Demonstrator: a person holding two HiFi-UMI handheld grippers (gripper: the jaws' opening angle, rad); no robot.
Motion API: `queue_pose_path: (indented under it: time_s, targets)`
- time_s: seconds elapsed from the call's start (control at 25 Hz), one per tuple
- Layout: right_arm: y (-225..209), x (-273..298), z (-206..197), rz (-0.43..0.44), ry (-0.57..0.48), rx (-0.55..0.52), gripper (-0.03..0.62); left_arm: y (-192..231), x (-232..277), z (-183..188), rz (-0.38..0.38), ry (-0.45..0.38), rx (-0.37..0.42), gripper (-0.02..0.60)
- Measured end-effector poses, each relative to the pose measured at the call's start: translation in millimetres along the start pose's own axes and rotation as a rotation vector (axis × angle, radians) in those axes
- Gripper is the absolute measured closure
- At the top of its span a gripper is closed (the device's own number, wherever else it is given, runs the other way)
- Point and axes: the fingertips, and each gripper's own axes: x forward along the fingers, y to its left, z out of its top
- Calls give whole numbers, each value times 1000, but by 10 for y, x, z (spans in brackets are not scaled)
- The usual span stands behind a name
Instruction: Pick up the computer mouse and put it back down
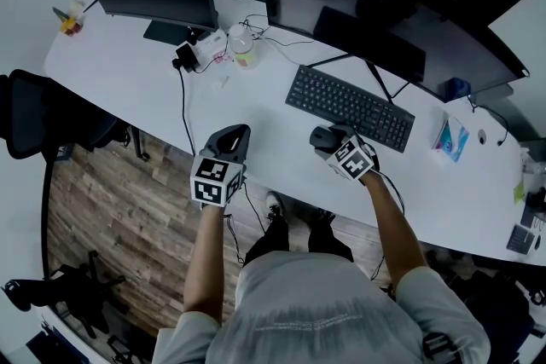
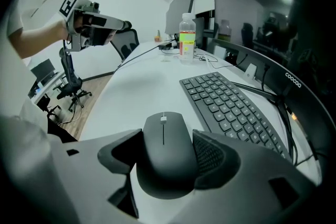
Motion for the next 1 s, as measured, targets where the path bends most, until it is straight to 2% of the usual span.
queue_pose_path:
  time_s: [0.44, 0.8, 1.0]
  targets:
    - [22, 117, -127, 8, 38, -10, 296, 23, -18, -80, 1, 12, -14, 568]
    - [26, 101, -129, 15, 11, -3, 302, 11, -8, -110, -3, 18, -18, 568]
    - [-24, -28, -49, -2, -45, 26, 302, 22, -9, -79, -2, 12, -13, 568]
